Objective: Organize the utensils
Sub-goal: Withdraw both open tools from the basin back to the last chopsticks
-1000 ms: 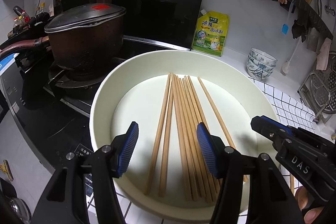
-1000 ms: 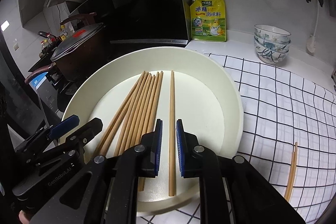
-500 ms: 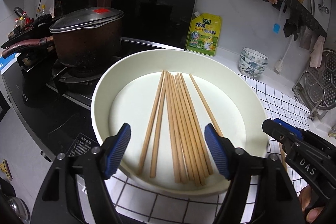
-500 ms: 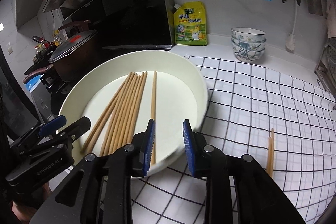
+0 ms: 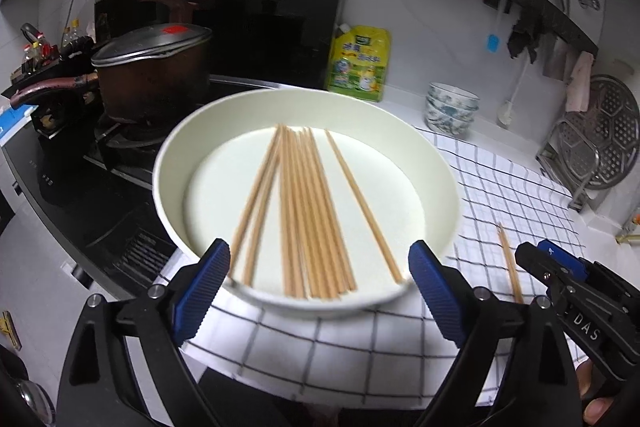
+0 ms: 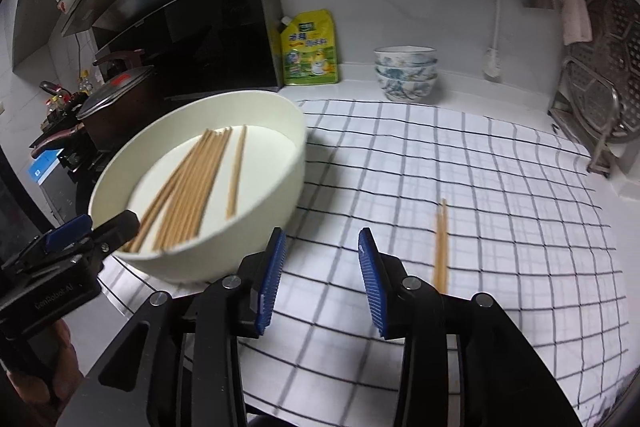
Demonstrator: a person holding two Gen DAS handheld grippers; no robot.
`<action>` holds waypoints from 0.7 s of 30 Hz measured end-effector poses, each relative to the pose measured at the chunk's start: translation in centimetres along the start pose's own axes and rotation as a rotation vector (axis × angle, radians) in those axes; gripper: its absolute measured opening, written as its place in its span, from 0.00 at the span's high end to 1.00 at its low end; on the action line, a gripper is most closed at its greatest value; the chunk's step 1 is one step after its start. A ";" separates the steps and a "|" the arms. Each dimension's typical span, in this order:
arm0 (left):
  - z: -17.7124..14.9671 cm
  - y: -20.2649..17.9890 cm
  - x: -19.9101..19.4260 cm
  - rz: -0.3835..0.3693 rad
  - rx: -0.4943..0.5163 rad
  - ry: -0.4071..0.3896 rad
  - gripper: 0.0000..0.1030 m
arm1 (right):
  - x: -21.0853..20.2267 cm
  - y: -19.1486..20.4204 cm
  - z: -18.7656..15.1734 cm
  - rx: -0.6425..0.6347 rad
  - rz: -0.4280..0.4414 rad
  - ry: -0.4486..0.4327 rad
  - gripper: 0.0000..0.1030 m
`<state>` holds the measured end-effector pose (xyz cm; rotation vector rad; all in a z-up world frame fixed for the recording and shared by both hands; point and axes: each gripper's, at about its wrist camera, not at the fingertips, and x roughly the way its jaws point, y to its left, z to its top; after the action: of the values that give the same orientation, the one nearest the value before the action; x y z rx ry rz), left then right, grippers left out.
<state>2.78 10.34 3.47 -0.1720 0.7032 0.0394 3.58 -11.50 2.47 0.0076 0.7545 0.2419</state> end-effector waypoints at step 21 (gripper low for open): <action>-4.9 -7.6 -1.3 -0.112 0.124 0.044 0.10 | 0.2 -7.6 -7.8 0.080 -0.166 0.089 0.63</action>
<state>-0.64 2.03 1.69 -0.0935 0.7362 -0.1149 0.02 -19.45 -4.07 0.0094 0.8485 0.0540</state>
